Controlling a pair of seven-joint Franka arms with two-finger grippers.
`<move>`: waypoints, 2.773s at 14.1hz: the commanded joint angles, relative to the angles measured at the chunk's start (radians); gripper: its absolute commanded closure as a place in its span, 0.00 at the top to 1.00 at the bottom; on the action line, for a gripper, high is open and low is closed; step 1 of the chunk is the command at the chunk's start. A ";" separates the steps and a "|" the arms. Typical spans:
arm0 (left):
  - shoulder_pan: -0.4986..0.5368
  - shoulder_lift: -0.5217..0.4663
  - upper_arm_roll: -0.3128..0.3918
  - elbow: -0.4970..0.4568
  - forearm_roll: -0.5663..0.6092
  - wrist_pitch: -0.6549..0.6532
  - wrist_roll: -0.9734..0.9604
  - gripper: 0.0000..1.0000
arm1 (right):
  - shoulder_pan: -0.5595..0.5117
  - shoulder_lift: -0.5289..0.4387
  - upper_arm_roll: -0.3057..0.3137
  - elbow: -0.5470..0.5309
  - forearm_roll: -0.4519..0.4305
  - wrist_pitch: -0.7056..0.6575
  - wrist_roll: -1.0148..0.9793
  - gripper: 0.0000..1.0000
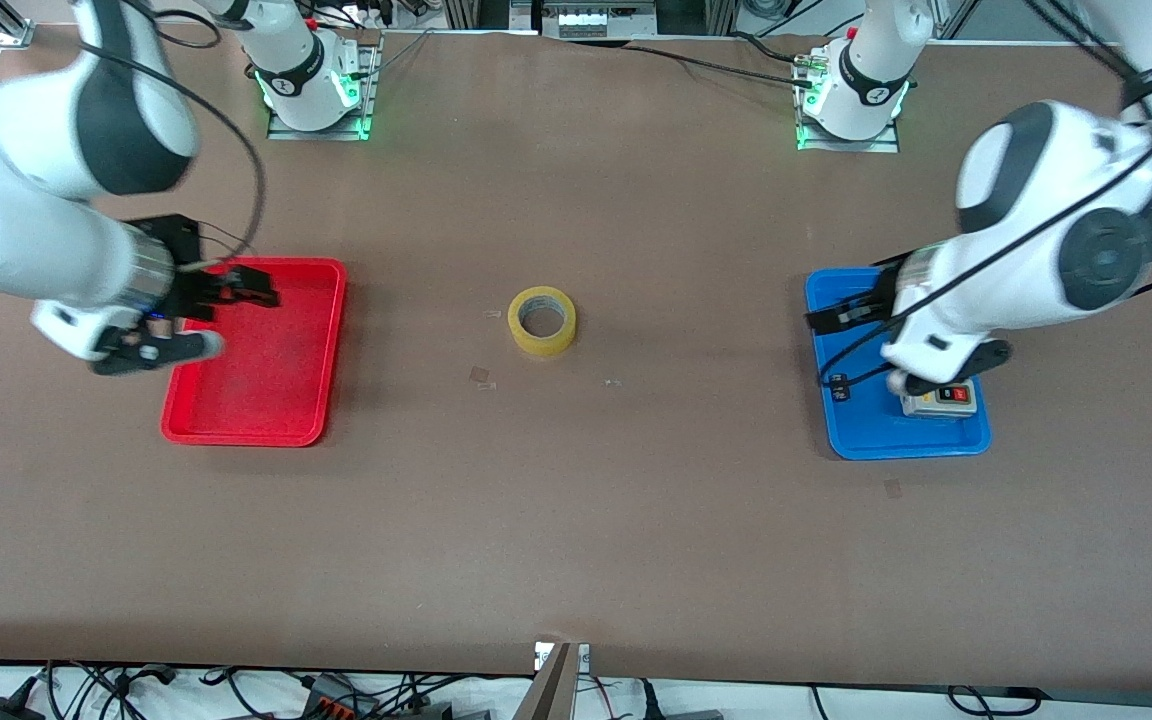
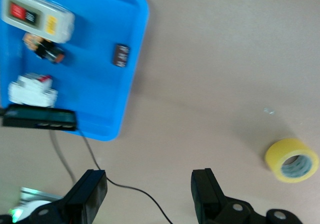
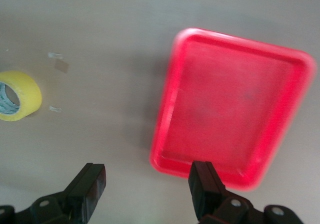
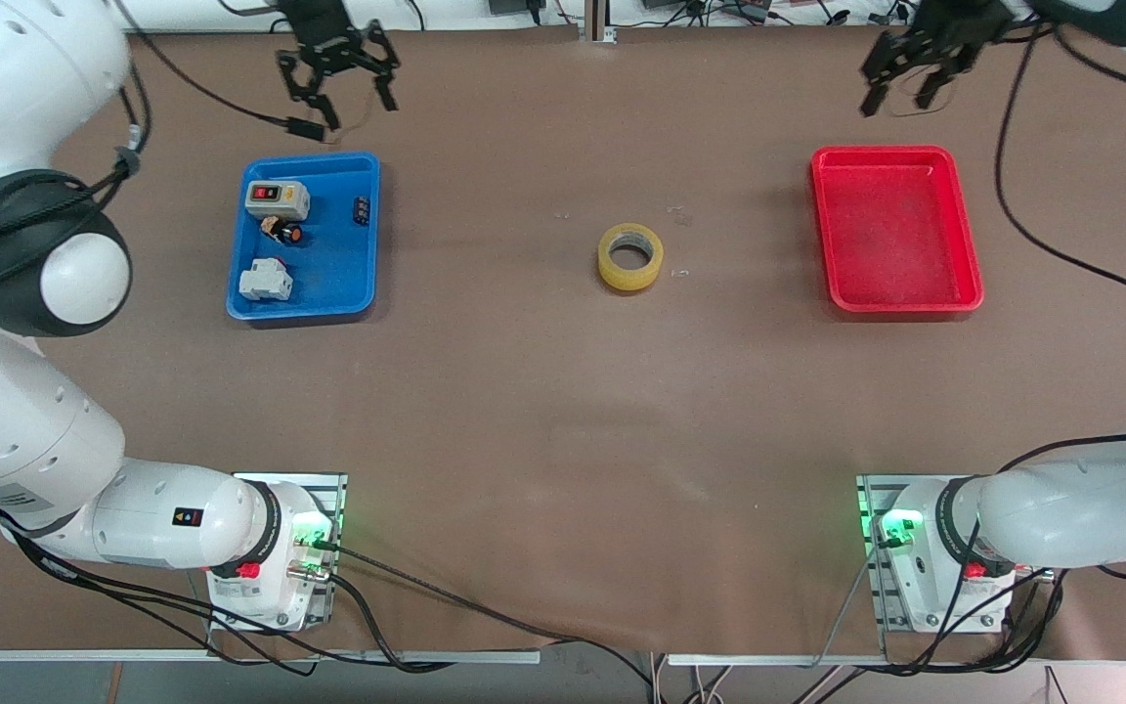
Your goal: Place and move tape with both arms
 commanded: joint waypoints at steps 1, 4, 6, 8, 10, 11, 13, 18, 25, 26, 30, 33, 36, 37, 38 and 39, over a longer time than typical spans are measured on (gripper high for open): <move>0.041 -0.109 -0.011 -0.104 0.053 -0.009 0.116 1.00 | 0.103 0.078 -0.003 0.008 0.007 0.066 0.069 1.00; 0.061 -0.117 -0.010 -0.091 0.113 -0.032 0.168 1.00 | 0.250 0.206 -0.003 0.008 0.003 0.216 0.284 1.00; 0.064 -0.169 0.031 -0.094 0.115 -0.034 0.268 1.00 | 0.319 0.258 -0.002 0.008 0.008 0.294 0.390 1.00; 0.058 -0.212 0.090 -0.096 0.113 -0.038 0.393 1.00 | 0.385 0.298 -0.002 0.008 0.008 0.372 0.500 1.00; 0.029 -0.250 0.159 -0.093 0.113 -0.066 0.528 1.00 | 0.436 0.332 -0.003 0.008 0.008 0.449 0.582 1.00; 0.012 -0.269 0.196 -0.090 0.115 -0.072 0.587 1.00 | 0.451 0.341 -0.002 0.010 0.008 0.478 0.596 1.00; -0.004 -0.293 0.213 -0.059 0.165 -0.068 0.694 1.00 | 0.464 0.362 -0.001 0.008 0.008 0.492 0.597 1.00; 0.019 -0.269 0.194 0.016 0.181 -0.009 0.706 1.00 | 0.488 0.387 -0.001 0.005 0.008 0.462 0.596 1.00; 0.064 -0.269 0.171 0.011 0.158 -0.081 0.702 1.00 | 0.499 0.405 -0.001 0.007 0.008 0.451 0.587 0.33; 0.067 -0.267 0.171 0.013 0.161 -0.071 0.710 1.00 | 0.497 0.405 -0.001 0.008 0.010 0.446 0.587 0.22; 0.067 -0.266 0.170 0.011 0.156 -0.063 0.718 1.00 | 0.476 0.357 -0.005 0.010 0.014 0.391 0.600 0.00; 0.067 -0.258 0.170 0.015 0.159 -0.061 0.718 1.00 | 0.384 0.265 -0.011 0.013 0.030 0.304 0.587 0.00; 0.070 -0.255 0.168 0.021 0.159 -0.061 0.718 1.00 | 0.191 0.197 -0.012 -0.019 0.027 0.235 0.452 0.00; 0.070 -0.254 0.168 0.021 0.159 -0.061 0.716 1.00 | 0.115 0.180 -0.012 -0.054 0.017 0.233 0.383 0.00; 0.070 -0.254 0.168 0.021 0.158 -0.061 0.716 1.00 | 0.058 0.168 -0.015 -0.089 0.016 0.241 0.317 0.00; 0.068 -0.254 0.168 0.021 0.158 -0.064 0.716 1.00 | -0.016 0.166 -0.020 -0.112 0.014 0.242 0.245 0.00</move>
